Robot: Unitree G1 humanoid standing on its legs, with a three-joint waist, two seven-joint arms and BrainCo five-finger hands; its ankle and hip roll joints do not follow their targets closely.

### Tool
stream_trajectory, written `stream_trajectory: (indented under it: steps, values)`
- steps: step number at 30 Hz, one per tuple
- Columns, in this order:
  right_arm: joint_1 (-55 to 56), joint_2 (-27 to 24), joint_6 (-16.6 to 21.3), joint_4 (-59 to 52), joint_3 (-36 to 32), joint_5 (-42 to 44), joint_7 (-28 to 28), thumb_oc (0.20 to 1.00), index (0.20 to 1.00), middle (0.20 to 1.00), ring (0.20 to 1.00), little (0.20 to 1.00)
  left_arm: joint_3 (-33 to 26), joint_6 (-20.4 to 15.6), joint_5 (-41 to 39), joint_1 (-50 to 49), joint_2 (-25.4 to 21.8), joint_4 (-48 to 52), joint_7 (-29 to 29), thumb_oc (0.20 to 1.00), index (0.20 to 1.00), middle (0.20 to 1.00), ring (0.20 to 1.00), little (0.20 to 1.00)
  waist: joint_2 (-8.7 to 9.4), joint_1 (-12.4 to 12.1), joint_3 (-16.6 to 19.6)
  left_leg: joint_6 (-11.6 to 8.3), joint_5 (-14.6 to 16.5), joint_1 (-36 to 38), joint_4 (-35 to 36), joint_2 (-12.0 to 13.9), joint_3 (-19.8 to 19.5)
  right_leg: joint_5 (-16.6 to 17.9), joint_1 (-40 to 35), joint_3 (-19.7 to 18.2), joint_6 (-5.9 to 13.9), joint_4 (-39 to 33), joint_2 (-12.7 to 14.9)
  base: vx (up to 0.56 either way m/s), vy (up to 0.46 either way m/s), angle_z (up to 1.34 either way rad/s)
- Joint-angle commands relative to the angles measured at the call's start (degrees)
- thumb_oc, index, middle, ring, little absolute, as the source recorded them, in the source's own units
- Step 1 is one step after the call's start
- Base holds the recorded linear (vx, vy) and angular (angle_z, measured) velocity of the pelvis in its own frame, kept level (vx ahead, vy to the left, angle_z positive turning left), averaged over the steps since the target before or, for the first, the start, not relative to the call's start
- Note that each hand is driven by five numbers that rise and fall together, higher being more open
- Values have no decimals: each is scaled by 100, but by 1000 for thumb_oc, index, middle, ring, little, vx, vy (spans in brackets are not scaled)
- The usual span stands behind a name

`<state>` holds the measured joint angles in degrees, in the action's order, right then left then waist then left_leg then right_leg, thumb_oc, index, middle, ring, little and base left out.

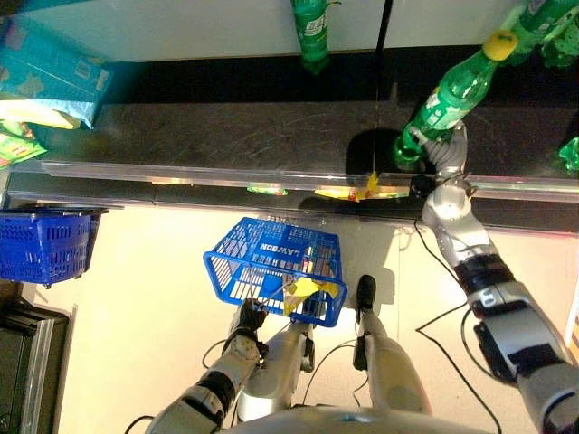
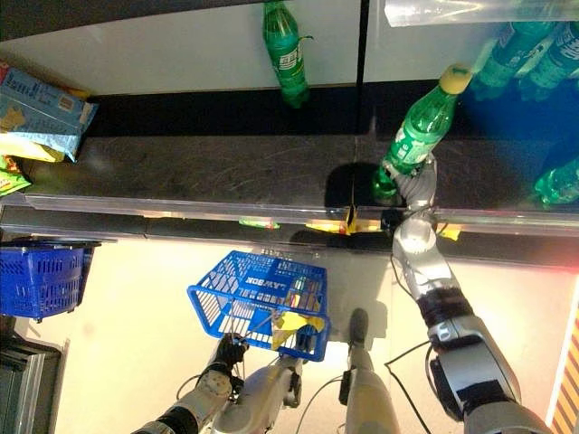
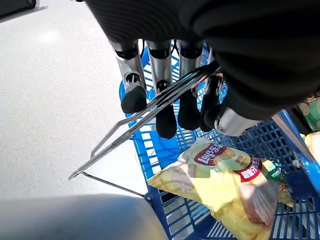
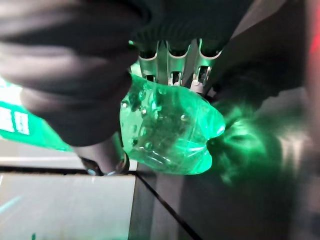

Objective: Pick up the snacks into the basket

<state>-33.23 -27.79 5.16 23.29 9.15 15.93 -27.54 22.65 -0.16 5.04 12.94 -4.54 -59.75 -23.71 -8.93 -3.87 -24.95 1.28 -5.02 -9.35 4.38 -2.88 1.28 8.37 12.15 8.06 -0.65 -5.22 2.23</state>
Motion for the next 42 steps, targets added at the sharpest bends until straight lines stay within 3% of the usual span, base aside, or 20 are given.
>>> stream_trajectory:
  steps: [1, 6, 8, 14, 20, 22, 25, 27, 32, 35, 36, 42]
  values:
    - [791, -32, 252, -918, -518, -279, 65, 200, 200, 200, 200, 200, -100, 239, 330, -245, -181, -551, -208, 200, 200, 200, 200, 200, 401, 123, 203, -298, 2, -258, 62, -146, -283, -69, 104, -554, 946, 55, 743, -5, -31, 2]
    - [1730, -256, 513, -2101, -1201, -240, 361, 200, 200, 200, 200, 200, -417, 281, 379, -286, -216, -622, -169, 200, 200, 200, 200, 200, 597, 281, 351, -297, 61, -118, 62, -113, -245, -109, 3, -583, 932, 67, 675, 0, -53, -3]
    - [2197, -269, 593, -2567, -1406, -74, 716, 200, 200, 200, 200, 200, -555, 304, 406, -319, -235, -684, -123, 200, 200, 200, 200, 200, 675, 345, 438, -300, 86, -46, 62, -102, -223, -131, -49, -589, 930, 73, 650, 13, -54, -6]
    - [3421, -215, 579, -3347, -1824, 148, 1565, 200, 200, 200, 200, 200, -961, 343, 394, -373, -259, -822, 18, 200, 200, 200, 200, 200, 855, 532, 681, -290, 160, 145, 62, -35, -148, -199, -187, -660, 909, 82, 579, 18, -52, -11]
    - [4538, -152, 342, -3348, -1909, 13, 2261, 200, 200, 200, 200, 200, -1239, 307, 353, -400, -324, -872, 112, 200, 200, 200, 200, 200, 968, 713, 887, -326, 198, 308, 62, 81, -39, -276, -292, -758, 860, 104, 470, 21, -47, -14]
    - [4922, -154, 237, -3108, -1796, -257, 2423, 200, 200, 200, 200, 200, -1339, 288, 275, -394, -338, -870, 107, 200, 200, 200, 200, 200, 1003, 769, 931, -353, 201, 342, 62, 120, -4, -298, -308, -770, 842, 120, 432, 1, -53, -12]
    - [5172, -253, -17, -2528, -1492, -1266, 2326, 200, 200, 200, 200, 200, -1426, 246, 65, -315, -332, -794, 37, 200, 200, 200, 200, 200, 1031, 832, 962, -387, 191, 362, 62, 179, 18, -322, -308, -802, 818, 157, 393, -7, -50, -9]
    - [5080, -220, -85, -1928, -1238, -1437, 2196, 200, 200, 200, 200, 200, -1405, 180, -104, -268, -323, -711, -41, 200, 200, 200, 200, 200, 1046, 850, 955, -392, 174, 349, 62, 188, 22, -315, -286, -814, 809, 171, 375, -26, -48, -3]
    - [4223, -82, -528, 558, 29, -2559, 1639, 200, 200, 200, 200, 200, -946, -79, -794, 27, -286, 9, -165, 200, 200, 200, 200, 200, 1008, 826, 827, -419, 85, 266, 62, 218, -23, -300, -226, -772, 772, 166, 318, -33, -50, -4]
    - [3972, -35, -581, 975, 288, -2771, 1564, 200, 200, 200, 200, 200, -819, -114, -869, 100, -279, 169, -150, 200, 200, 200, 200, 200, 991, 815, 779, -420, 62, 237, 62, 215, -41, -288, -213, -754, 767, 162, 316, -20, -25, -1]
    - [3723, -42, -729, 1424, 685, -3320, 1437, 200, 200, 200, 200, 200, -564, -172, -962, 239, -252, 562, -152, 200, 200, 200, 200, 200, 952, 791, 720, -425, 33, 170, 62, 199, -84, -265, -167, -731, 770, 152, 321, -17, -31, 2]
    - [3219, 42, -860, 2039, 1300, -3749, 1244, 200, 200, 200, 200, 200, 38, -206, -965, 734, -112, 1109, -137, 200, 200, 200, 200, 200, 908, 794, 581, -429, -9, 87, 62, 175, -148, -250, -103, -727, 753, 155, 315, -14, -18, 3]
